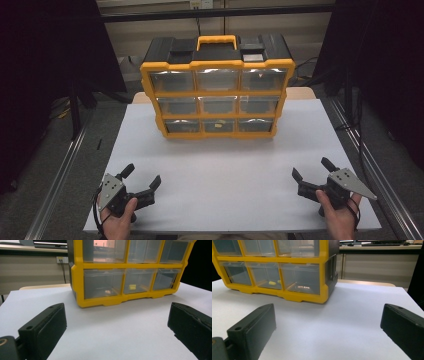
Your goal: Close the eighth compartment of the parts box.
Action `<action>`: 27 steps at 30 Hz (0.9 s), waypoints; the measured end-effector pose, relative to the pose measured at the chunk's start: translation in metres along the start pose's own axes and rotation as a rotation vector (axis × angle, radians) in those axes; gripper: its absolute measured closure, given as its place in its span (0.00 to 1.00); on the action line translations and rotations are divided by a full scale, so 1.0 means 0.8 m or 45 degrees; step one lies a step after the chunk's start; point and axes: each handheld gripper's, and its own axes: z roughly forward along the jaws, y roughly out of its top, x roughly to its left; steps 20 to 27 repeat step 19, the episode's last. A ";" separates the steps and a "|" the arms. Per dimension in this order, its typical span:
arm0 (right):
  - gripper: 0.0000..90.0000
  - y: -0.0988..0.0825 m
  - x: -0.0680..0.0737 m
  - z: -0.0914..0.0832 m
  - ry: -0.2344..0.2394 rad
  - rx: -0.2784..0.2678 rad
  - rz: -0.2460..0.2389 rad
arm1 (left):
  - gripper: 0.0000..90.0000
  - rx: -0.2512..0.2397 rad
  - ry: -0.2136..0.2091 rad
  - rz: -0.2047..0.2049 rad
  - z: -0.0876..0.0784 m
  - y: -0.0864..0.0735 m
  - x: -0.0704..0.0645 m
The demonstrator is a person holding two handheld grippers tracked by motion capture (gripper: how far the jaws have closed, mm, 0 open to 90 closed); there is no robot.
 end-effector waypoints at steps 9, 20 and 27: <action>0.00 -0.007 -0.002 -0.010 -0.004 0.020 -0.035 | 0.02 -0.001 0.001 -0.003 -0.004 -0.001 0.000; 0.00 -0.008 -0.003 -0.007 0.011 0.023 -0.023 | 0.02 0.003 0.009 -0.007 -0.001 -0.001 0.001; 0.00 -0.008 -0.003 -0.007 0.011 0.023 -0.023 | 0.02 0.003 0.009 -0.007 -0.001 -0.001 0.001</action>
